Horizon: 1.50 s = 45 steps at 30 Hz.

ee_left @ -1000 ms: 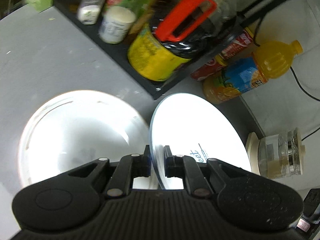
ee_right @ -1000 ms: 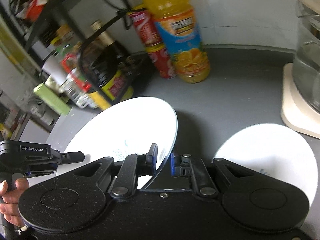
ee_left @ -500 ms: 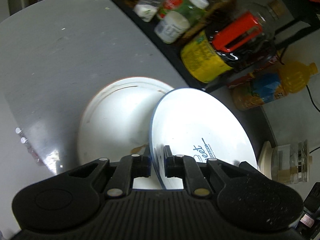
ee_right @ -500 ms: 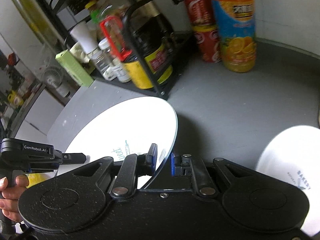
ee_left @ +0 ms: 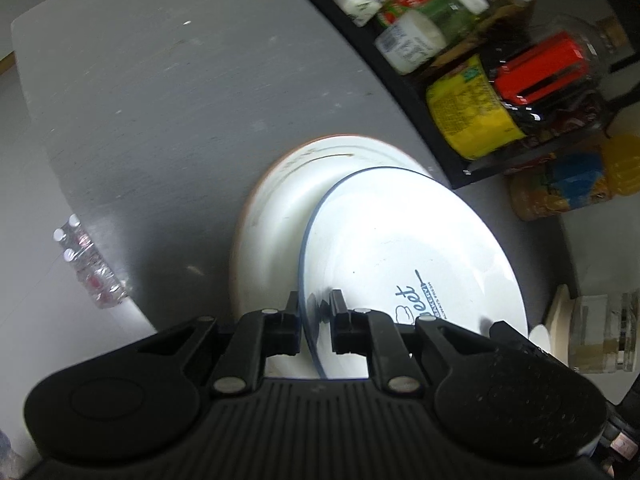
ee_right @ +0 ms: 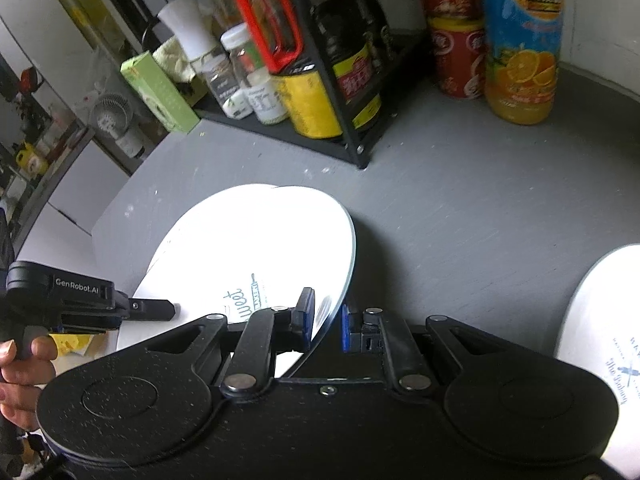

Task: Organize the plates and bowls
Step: 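Carry the 'Sweet' plate onto the large flower-pattern plate and lower it, then open the right gripper and withdraw from the plate stack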

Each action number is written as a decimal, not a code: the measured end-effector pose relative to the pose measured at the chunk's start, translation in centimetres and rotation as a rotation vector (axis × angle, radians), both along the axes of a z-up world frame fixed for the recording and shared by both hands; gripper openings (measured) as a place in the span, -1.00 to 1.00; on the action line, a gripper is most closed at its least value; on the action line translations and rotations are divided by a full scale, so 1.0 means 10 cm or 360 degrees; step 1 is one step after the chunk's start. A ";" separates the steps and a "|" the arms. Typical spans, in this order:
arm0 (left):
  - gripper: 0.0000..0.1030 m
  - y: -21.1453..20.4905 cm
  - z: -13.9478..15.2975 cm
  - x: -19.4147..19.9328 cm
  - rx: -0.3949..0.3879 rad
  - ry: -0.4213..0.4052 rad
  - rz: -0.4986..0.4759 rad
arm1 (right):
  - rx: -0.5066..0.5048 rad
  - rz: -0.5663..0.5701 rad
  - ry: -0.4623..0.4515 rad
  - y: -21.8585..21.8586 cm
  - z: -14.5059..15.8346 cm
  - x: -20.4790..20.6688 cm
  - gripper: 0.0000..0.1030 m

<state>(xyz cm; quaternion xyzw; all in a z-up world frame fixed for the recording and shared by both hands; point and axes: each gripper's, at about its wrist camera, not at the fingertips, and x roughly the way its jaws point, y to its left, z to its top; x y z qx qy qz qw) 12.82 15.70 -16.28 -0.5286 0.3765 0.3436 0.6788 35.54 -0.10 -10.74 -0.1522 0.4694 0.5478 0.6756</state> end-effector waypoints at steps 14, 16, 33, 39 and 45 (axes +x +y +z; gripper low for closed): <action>-0.74 0.17 -0.01 0.00 -0.0012 0.0116 -0.0063 | -0.0097 -0.0017 0.0008 0.08 -0.16 -0.08 -0.79; -0.73 0.20 0.07 -0.01 0.0040 0.0130 -0.0073 | -0.0104 -0.0017 0.0004 0.11 -0.17 -0.08 -0.78; -0.40 0.26 0.42 0.17 0.0241 0.0213 -0.0136 | -0.0113 -0.0080 0.0070 0.06 -0.04 0.03 -0.02; -0.06 0.17 0.54 0.48 0.0311 0.0184 -0.0247 | -0.0055 -0.0194 0.0054 -0.18 0.16 0.26 0.14; 0.05 -0.01 0.59 0.83 0.0342 0.0145 -0.0393 | -0.0037 -0.0337 0.0008 -0.47 0.31 0.49 0.41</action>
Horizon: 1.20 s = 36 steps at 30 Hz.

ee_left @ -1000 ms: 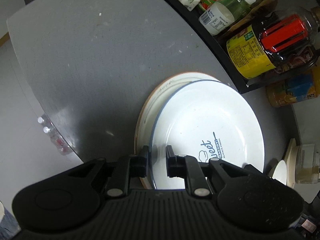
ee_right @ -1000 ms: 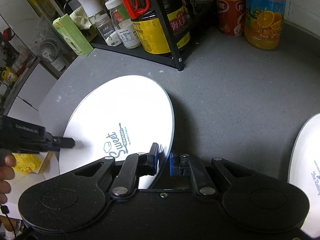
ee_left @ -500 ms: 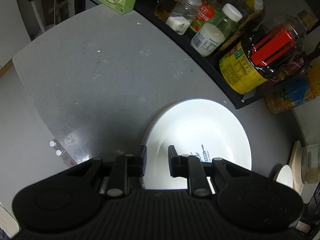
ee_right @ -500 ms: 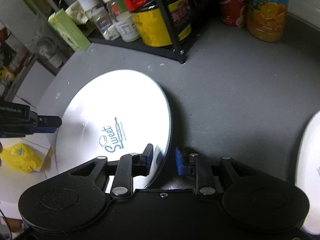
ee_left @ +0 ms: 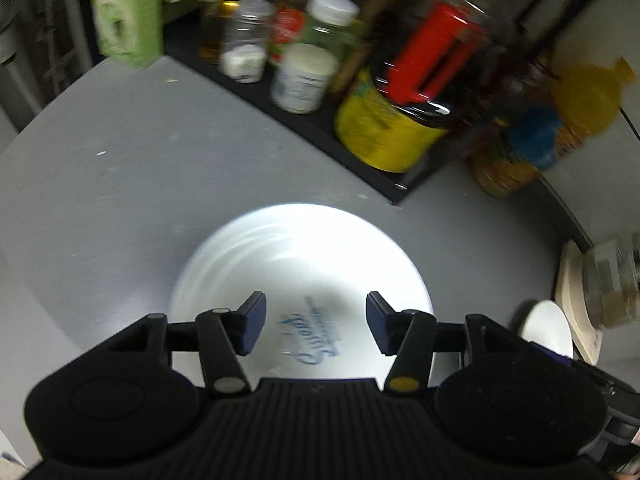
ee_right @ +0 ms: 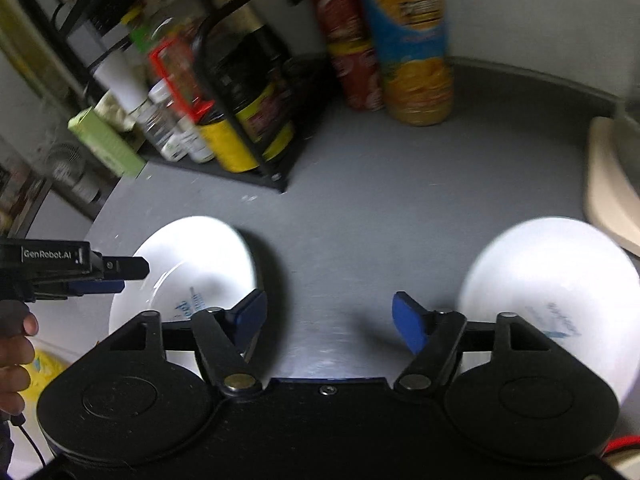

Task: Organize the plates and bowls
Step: 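Open the right gripper and withdraw from the plate stack, then grasp the rim of the white 'BAKERY' plate with the right gripper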

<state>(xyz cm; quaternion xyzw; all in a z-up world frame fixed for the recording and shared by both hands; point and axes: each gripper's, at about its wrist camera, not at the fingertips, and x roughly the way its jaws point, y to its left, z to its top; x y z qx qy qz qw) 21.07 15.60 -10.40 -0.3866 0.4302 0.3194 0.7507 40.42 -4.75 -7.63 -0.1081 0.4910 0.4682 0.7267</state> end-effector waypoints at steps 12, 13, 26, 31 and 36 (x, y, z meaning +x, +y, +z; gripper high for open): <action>0.07 -0.42 0.04 0.67 -0.0014 -0.0036 -0.0293 | -0.0038 -0.0269 -0.0041 -0.56 0.07 0.27 0.60; 0.07 -0.46 0.04 0.73 -0.0015 -0.0036 -0.0320 | -0.0044 -0.0290 -0.0041 -0.60 0.07 0.29 0.60; 0.07 -0.88 -0.05 1.32 -0.0071 -0.0046 -0.0579 | -0.0085 -0.0541 -0.0008 -1.09 0.02 0.55 0.60; 0.07 -1.03 -0.11 1.52 -0.0094 -0.0031 -0.0672 | -0.0106 -0.0628 0.0020 -1.24 -0.03 0.63 0.60; 0.07 -1.15 -0.19 1.69 -0.0088 -0.0001 -0.0764 | -0.0139 -0.0702 0.0053 -1.36 -0.11 0.72 0.60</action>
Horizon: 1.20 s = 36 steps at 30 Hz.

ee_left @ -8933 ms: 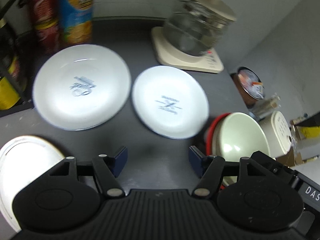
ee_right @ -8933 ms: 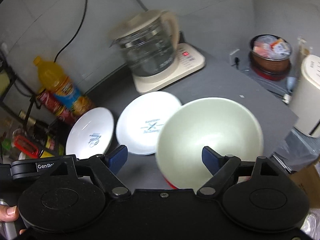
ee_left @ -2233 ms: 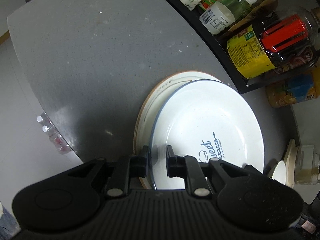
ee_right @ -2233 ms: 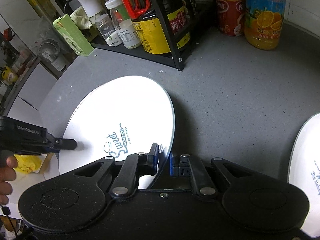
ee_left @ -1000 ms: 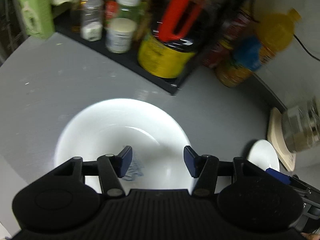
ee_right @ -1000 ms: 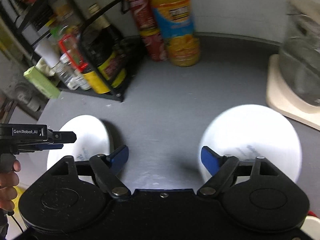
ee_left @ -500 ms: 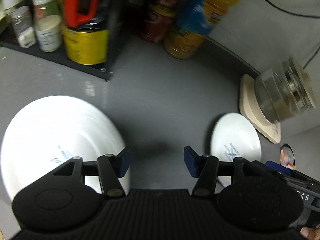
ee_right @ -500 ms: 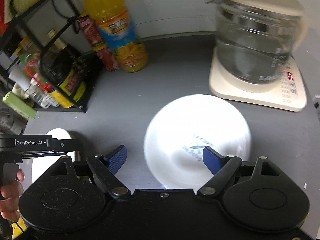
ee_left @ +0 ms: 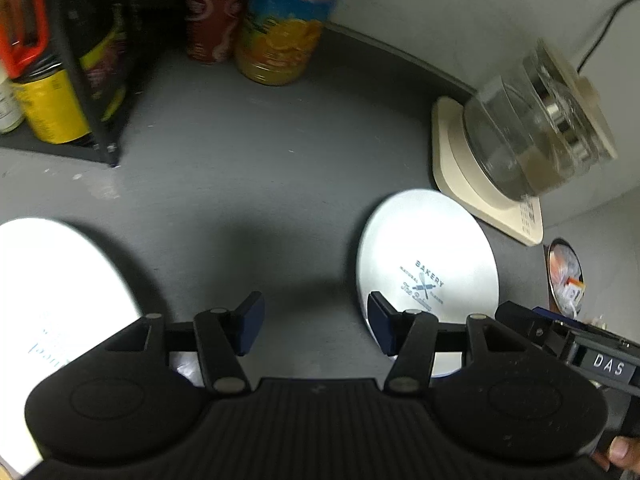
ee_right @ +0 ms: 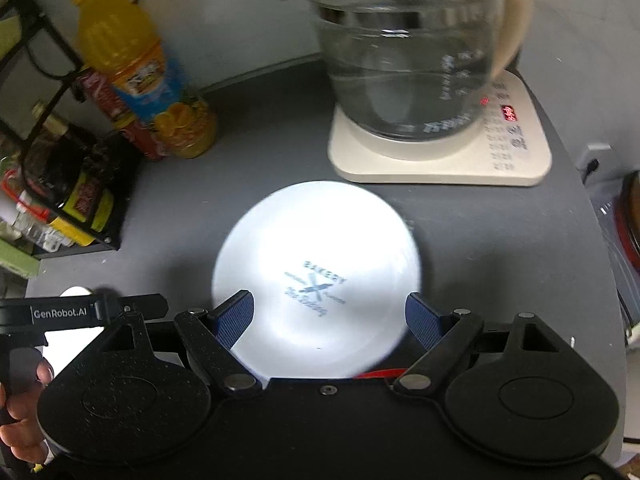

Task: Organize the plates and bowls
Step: 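Grasp the rim of the white 'BAKERY' plate with the right gripper, then carry the 'BAKERY' plate over and lower it onto the plate stack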

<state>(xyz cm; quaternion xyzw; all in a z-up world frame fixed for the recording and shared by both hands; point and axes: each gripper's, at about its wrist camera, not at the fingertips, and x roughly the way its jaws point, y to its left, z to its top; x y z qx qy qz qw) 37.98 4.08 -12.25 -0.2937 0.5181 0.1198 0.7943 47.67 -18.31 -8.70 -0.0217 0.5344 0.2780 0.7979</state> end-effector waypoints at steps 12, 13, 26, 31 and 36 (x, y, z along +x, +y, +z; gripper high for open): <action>0.06 -0.18 -0.26 0.31 -0.0013 0.0081 -0.0167 | -0.0064 -0.0108 0.0084 -0.16 -0.20 0.26 0.59; 0.06 -0.19 -0.28 0.34 -0.0020 0.0086 -0.0178 | -0.0059 -0.0119 0.0100 -0.17 -0.22 0.29 0.56; -0.49 -0.17 -0.54 0.50 -0.0163 0.0138 -0.0148 | -0.0114 -0.0154 0.0269 -0.12 -0.56 0.54 0.16; -0.57 -0.18 -0.60 0.54 -0.0207 0.0144 -0.0124 | -0.0106 -0.0154 0.0328 -0.10 -0.64 0.60 -0.01; -0.68 -0.16 -0.63 0.55 -0.0249 0.0122 -0.0084 | -0.0115 -0.0130 0.0384 -0.04 -0.73 0.65 -0.29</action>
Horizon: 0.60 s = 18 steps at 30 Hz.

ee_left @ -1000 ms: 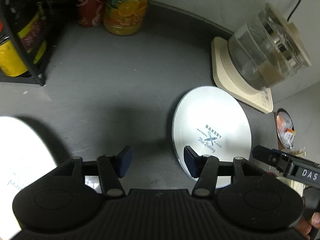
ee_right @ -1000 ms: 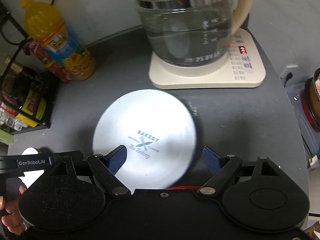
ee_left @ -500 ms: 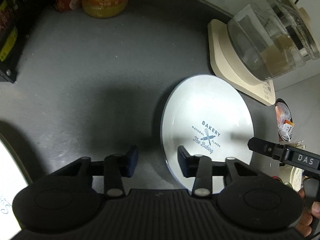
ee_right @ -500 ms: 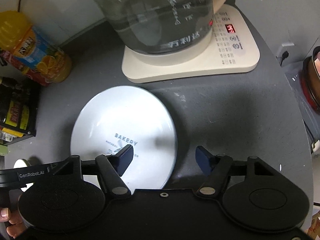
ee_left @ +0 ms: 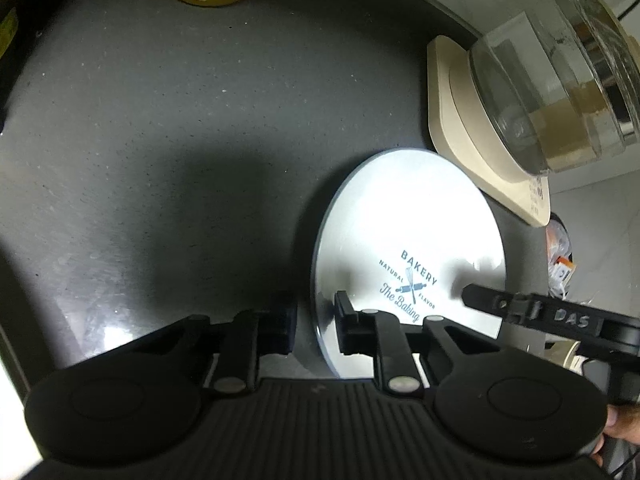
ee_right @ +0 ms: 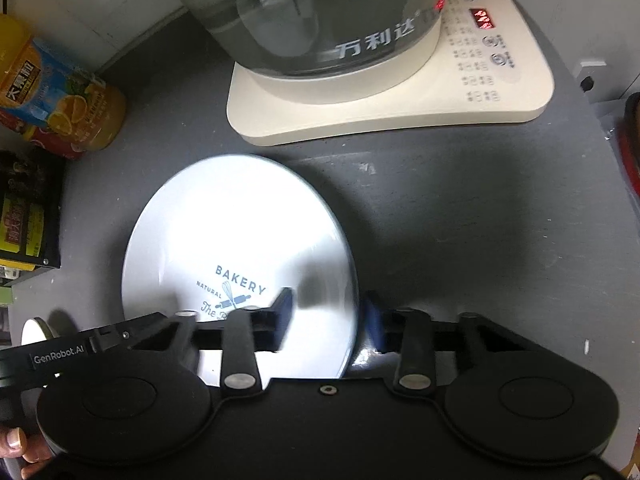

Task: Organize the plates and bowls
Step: 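Carry the 'BAKERY' plate over and lower it onto the plate stack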

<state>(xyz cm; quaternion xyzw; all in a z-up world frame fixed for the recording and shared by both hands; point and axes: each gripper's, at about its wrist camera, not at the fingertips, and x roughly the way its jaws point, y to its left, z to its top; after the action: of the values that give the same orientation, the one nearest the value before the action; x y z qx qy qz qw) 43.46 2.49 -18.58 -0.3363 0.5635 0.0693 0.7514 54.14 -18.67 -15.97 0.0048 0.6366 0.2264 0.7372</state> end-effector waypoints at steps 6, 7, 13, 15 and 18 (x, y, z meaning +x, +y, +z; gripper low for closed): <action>-0.80 0.04 -0.05 0.00 -0.0084 -0.0005 0.0050 | 0.0010 0.0020 0.0023 0.03 -0.03 0.06 -0.35; -0.81 0.05 -0.06 -0.01 -0.0105 -0.0006 0.0065 | 0.0010 0.0028 0.0018 0.03 -0.03 0.07 -0.45; -0.82 0.07 -0.01 -0.12 -0.0100 -0.0042 0.0138 | 0.0130 0.0051 -0.0042 -0.08 0.04 0.03 -0.75; -0.82 0.11 0.01 -0.18 -0.0117 -0.0067 0.0165 | 0.0175 0.0064 -0.0050 -0.09 0.08 0.00 -0.78; -0.83 0.17 0.06 -0.25 -0.0113 -0.0086 0.0190 | 0.0222 0.0091 -0.0086 -0.07 0.15 -0.07 -0.82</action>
<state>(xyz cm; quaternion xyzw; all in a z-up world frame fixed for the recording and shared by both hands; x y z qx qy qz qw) 40.94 4.19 -17.95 -0.3974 0.5240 0.0850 0.7485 53.42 -19.39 -14.48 0.0319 0.5991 0.2911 0.7452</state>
